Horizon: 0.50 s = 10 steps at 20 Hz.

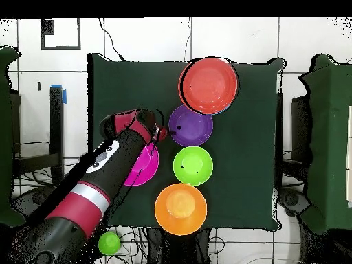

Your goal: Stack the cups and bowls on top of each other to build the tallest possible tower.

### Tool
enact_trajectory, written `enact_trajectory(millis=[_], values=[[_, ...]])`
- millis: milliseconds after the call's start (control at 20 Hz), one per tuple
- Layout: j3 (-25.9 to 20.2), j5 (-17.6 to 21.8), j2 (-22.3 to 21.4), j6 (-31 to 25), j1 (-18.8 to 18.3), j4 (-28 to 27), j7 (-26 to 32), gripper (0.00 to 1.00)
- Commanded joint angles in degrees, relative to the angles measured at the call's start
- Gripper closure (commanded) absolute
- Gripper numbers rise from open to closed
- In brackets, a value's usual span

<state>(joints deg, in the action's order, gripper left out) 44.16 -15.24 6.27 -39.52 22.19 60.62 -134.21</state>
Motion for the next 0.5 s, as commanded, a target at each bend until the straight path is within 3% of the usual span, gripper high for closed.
enact_trajectory(millis=[50, 100, 250, 500], values=[[-5.7, 3.4, 1.2, 2.7, -0.5, -0.9, -3.2, 0.0], [-5.3, 3.2, 1.3, 2.5, -0.3, -0.6, -4.4, 1.0], [-3.9, 3.0, 2.0, 2.2, 0.3, -0.7, -6.6, 1.0], [-5.1, 3.3, 1.9, 3.1, -0.3, -1.2, -4.4, 1.0]])
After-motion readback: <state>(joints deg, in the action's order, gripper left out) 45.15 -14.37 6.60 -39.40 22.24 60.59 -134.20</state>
